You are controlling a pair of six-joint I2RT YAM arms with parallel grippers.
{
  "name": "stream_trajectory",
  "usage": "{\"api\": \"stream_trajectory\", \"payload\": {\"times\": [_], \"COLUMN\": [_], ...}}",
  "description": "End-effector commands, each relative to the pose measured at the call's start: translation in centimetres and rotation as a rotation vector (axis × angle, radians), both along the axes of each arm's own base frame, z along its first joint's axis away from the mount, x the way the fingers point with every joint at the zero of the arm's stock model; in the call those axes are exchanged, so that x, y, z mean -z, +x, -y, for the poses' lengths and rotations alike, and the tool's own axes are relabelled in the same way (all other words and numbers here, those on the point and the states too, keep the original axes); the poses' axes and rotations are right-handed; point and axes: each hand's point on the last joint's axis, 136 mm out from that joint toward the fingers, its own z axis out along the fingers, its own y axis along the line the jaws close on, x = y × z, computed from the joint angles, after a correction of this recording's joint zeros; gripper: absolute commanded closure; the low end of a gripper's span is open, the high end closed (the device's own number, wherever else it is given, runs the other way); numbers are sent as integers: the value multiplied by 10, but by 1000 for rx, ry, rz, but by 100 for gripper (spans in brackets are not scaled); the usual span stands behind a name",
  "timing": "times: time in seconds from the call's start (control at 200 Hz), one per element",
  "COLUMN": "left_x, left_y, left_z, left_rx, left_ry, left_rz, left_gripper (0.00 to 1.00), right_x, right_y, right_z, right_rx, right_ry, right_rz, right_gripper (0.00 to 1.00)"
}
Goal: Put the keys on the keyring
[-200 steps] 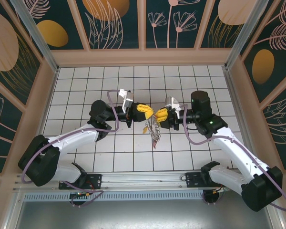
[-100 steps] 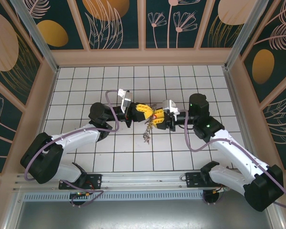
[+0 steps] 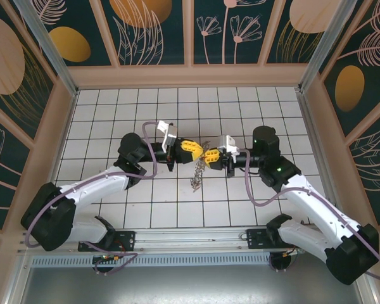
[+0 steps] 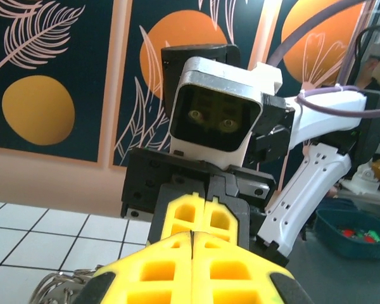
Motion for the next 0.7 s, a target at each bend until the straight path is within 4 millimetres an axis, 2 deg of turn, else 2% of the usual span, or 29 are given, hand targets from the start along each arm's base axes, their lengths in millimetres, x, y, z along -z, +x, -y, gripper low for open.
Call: {"api": "stream_trajectory", "payload": {"times": [0.0, 0.32, 0.475, 0.671, 0.696], "left_x": [-6, 7, 21, 28, 28], "left_y": [-2, 3, 10, 16, 18], "left_z": [-1, -5, -4, -5, -6], "left_rx": [-15, -35, -59, -105, -117], "left_ry": [37, 105, 177, 214, 216], "left_rz": [109, 120, 124, 141, 140], "left_gripper": [100, 100, 100, 100, 96], "right_x": [-20, -27, -32, -27, -28], "right_y": [0, 4, 4, 11, 11], "right_z": [10, 16, 16, 14, 14], "right_rx": [18, 15, 4, 7, 8], "right_ry": [19, -14, -19, -76, -80], "right_rz": [73, 86, 95, 70, 68], "right_gripper": [100, 100, 100, 100, 100]}}
